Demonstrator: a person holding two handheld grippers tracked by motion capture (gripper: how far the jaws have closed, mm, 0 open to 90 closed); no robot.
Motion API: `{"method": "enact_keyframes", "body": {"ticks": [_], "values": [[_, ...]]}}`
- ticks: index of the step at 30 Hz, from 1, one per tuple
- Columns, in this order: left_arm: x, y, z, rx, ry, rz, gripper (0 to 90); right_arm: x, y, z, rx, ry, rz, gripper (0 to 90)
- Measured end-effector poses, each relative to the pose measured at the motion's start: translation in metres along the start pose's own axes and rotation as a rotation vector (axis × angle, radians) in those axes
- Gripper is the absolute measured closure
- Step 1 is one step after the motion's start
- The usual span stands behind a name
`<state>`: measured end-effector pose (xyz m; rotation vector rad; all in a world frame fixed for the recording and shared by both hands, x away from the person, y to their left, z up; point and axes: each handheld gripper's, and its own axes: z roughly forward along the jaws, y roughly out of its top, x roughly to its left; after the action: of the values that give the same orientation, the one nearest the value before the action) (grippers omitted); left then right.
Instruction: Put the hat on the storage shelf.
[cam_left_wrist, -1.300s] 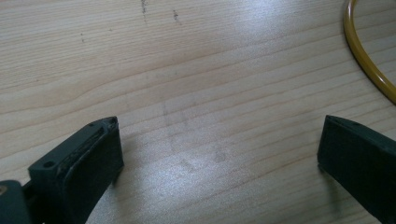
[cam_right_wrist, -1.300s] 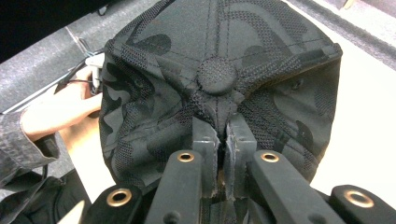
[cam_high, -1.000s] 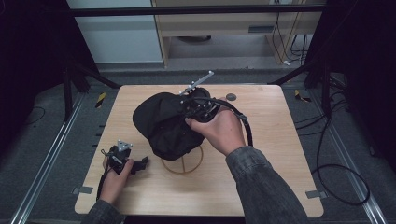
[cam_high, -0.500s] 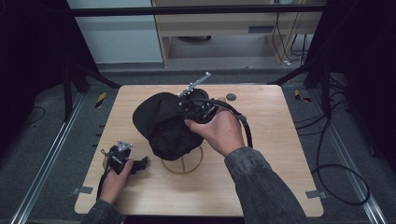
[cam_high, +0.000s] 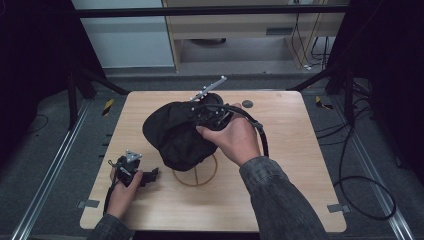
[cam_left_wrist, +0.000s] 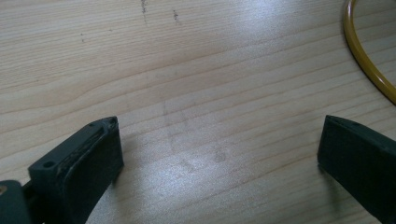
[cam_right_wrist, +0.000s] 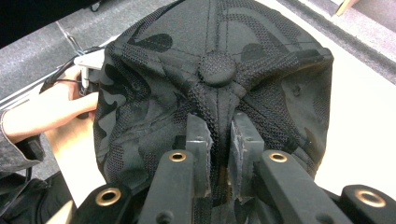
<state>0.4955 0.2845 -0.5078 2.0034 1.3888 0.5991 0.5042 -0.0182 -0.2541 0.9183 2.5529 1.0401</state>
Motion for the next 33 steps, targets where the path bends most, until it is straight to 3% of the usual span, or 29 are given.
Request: {"method": "enact_keyframes", "body": {"ticks": [10, 19, 24, 33], "values": [[0.0, 0.0, 0.0, -0.001, 0.0, -0.001, 0.0, 0.0, 0.001, 0.0, -0.008, 0.009, 0.002, 72.7], [0.0, 0.0, 0.0, -0.001, 0.0, 0.0, 0.0, -0.001, 0.0, -0.008, -0.03, 0.013, 0.021, 54.3], [0.0, 0.0, 0.0, -0.001, 0.0, -0.001, 0.0, -0.002, -0.001, -0.011, -0.035, 0.009, 0.016, 48.6], [0.0, 0.0, 0.0, -0.001, 0.0, 0.0, 0.0, -0.002, -0.004, -0.018, -0.033, 0.006, 0.014, 43.9]]}}
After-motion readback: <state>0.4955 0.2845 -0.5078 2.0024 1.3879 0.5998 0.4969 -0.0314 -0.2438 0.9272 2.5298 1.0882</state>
